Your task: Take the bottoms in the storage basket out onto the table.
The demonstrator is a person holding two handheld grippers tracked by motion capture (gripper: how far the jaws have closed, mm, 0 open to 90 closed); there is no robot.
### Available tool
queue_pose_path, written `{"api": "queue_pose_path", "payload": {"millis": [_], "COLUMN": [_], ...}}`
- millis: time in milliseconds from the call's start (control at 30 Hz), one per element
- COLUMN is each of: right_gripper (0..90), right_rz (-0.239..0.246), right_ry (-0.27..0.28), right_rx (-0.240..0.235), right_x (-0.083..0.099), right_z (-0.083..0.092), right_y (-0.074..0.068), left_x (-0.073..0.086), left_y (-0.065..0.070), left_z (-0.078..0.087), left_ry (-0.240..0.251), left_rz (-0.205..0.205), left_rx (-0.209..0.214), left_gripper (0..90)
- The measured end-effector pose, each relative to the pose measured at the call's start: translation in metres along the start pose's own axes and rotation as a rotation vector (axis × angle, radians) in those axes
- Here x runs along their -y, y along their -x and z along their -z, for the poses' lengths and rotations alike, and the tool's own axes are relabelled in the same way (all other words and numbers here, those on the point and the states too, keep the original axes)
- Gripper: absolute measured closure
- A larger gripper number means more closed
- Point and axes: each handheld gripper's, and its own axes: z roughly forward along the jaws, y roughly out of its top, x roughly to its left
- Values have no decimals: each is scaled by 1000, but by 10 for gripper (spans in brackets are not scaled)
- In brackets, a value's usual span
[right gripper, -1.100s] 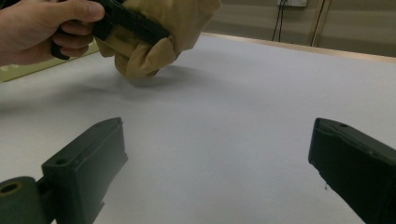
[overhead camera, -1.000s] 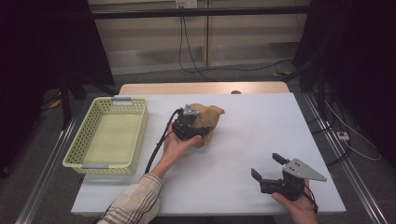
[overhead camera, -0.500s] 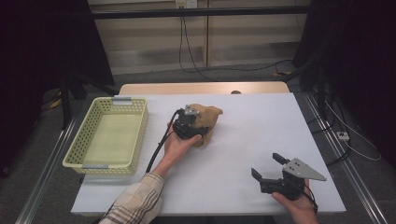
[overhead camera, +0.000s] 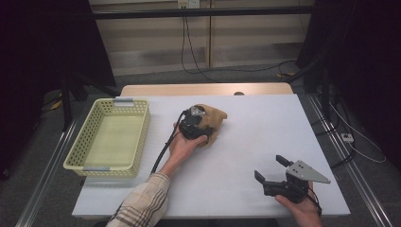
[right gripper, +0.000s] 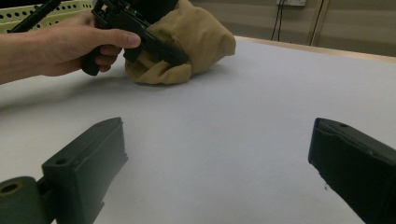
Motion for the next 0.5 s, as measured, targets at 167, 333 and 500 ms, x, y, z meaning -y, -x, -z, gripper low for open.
{"api": "queue_pose_path", "payload": {"millis": [167, 333, 500], "right_gripper": [38, 38, 38], "right_rz": [0, 0, 1], "right_ry": [-1, -2, 0], "right_rx": [0, -2, -1], "right_x": [0, 0, 0], "right_z": [0, 0, 0], "right_y": [1, 0, 1], "left_x": [2, 3, 2], "left_y": [-1, -2, -1], "left_z": [-7, -10, -8], "left_ry": [24, 36, 35], "left_rz": [37, 41, 42], "left_rx": [19, 16, 12], "left_gripper": [339, 309, 281]}}
